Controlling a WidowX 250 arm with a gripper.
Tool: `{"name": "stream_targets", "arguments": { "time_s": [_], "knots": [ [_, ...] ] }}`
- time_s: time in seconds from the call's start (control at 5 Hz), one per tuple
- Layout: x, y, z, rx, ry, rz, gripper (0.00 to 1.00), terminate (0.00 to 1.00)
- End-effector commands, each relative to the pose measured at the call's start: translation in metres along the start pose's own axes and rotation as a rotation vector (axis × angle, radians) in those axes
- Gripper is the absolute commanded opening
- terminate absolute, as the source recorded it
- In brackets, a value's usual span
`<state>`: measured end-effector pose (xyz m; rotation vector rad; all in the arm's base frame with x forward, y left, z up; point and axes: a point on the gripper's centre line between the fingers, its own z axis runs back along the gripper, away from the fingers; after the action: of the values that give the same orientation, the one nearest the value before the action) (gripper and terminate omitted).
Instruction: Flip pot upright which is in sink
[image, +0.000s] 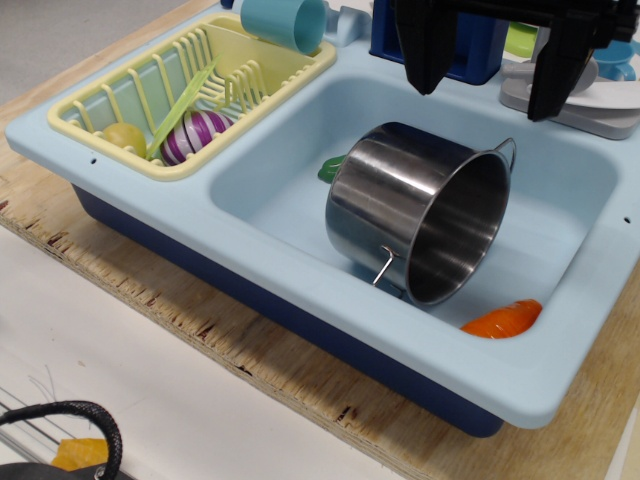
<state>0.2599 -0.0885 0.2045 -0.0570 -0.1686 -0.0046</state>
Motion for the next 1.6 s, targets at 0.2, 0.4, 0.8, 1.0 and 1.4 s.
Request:
{"name": "stream_targets", "arguments": {
  "time_s": [0.2,0.4,0.8,1.0,1.4],
  "knots": [
    [-0.005,-0.003,-0.003,0.109,0.018,0.038,1.00,0.00],
    [-0.012,-0.005,-0.006,0.134,0.035,0.127,1.00,0.00],
    [-0.012,-0.004,-0.020,0.241,0.103,0.145,1.00,0.00],
    [-0.009,0.000,-0.020,0.266,0.068,0.080,1.00,0.00],
    [0.002,0.012,-0.021,0.289,0.005,-0.099,1.00,0.00]
  ]
}}
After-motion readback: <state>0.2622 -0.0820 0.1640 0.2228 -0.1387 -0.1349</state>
